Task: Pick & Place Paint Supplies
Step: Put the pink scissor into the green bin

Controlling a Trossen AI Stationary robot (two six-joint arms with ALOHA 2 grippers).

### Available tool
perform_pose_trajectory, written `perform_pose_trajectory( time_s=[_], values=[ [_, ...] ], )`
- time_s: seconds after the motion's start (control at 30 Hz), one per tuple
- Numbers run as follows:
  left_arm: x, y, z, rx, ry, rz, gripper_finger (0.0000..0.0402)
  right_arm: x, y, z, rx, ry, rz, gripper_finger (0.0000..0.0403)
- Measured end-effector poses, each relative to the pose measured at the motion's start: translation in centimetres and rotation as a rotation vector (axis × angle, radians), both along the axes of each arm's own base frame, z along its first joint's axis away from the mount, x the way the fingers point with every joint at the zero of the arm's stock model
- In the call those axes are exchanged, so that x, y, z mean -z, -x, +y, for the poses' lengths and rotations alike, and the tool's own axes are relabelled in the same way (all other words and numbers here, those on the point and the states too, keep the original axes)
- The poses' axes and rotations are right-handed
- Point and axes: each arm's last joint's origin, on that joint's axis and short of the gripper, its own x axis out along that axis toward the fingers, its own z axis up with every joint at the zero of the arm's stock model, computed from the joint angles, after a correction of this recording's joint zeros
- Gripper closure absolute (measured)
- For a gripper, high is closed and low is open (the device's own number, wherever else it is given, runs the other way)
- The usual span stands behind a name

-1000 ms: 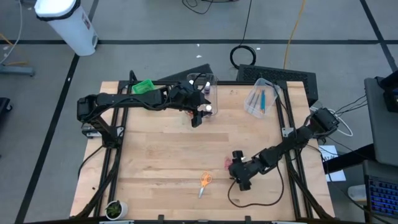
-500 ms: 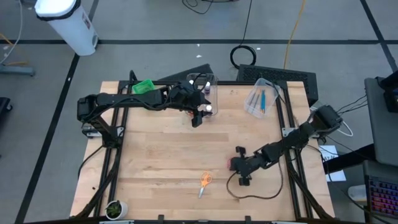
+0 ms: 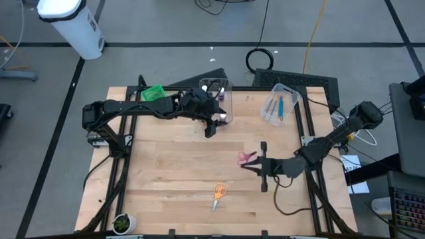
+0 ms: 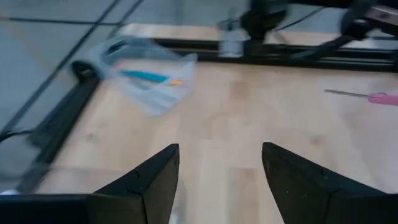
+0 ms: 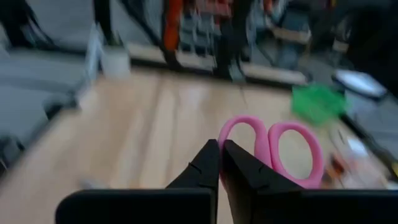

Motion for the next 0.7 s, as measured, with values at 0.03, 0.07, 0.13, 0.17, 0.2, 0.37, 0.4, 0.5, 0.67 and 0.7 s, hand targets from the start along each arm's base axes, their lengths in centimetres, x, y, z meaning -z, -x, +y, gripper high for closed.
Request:
perform_pose_trajectory(
  time_s=[0.03, 0.07, 0.13, 0.17, 0.2, 0.37, 0.4, 0.5, 0.67, 0.7],
  values=[
    [-0.1, -0.1, -0.3, 0.029, 0.007, -0.01, 0.0165, -0.5, -0.1, 0.1, -0.017, -0.016, -0.048, 0.0402],
    [-0.2, -0.2, -0.7, 0.068, 0.014, -0.026, 0.0165, -1.0, -0.3, 0.1, -0.029, -0.024, -0.091, 0.0402],
    [-0.6, -0.5, -1.7, 0.161, 0.037, -0.073, 0.0165, -1.9, -0.5, 0.0, -0.044, -0.045, -0.179, 0.0402],
    [-0.8, -0.7, -2.3, 0.21, 0.041, -0.098, 0.0165, -2.3, -0.7, -0.1, -0.04, -0.054, -0.214, 0.0402],
    [-1.0, -0.8, -3.0, 0.26, 0.033, -0.121, 0.0165, -2.5, -0.8, -0.3, -0.042, -0.068, -0.241, 0.0402],
    [-1.5, -1.3, -6.7, 0.474, -0.104, -0.204, 0.0165, -3.7, -1.3, -0.7, -0.21, -0.137, -0.354, 0.0402],
    [-1.6, -1.3, -7.3, 0.511, -0.125, -0.221, 0.0165, -3.9, -1.4, -0.8, -0.256, -0.15, -0.371, 0.0402],
    [-2.0, -1.4, -9.0, 0.581, -0.155, -0.275, 0.0165, -4.2, -1.5, -1.1, -0.336, -0.191, -0.397, 0.0402],
    [-2.8, -1.4, -11.0, 0.657, -0.161, -0.37, 0.0165, -4.2, -1.7, -1.6, -0.318, -0.2, -0.4, 0.0403],
    [-2.9, -1.4, -11.3, 0.664, -0.163, -0.384, 0.0165, -4.2, -1.7, -1.6, -0.318, -0.201, -0.401, 0.0403]
  ],
)
